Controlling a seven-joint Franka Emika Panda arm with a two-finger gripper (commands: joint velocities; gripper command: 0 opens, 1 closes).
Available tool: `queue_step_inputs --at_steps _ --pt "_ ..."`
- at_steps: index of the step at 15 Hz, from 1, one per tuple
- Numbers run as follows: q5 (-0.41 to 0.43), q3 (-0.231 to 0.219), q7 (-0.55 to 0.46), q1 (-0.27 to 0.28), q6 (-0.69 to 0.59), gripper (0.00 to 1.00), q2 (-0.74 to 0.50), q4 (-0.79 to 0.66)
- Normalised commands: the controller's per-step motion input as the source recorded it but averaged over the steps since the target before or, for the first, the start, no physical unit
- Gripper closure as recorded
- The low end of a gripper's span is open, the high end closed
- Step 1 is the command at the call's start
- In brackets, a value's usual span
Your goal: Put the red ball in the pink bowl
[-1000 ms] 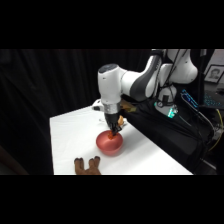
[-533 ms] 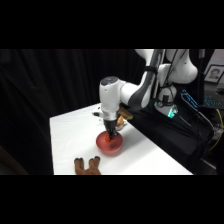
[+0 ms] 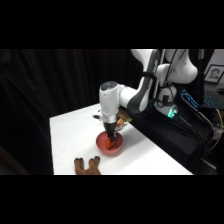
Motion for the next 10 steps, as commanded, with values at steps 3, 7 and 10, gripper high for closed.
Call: queue_step_inputs --at_steps 3,7,10 --pt "0.09 -0.03 -0.07 0.003 -0.11 0.11 -0.07 0.08" --pt "0.148 0.027 -0.18 -0.057 -0.29 0.0 -0.19 0.08" --pt "0.209 0.087 -0.29 -0.113 -0.41 0.0 -0.29 0.07"
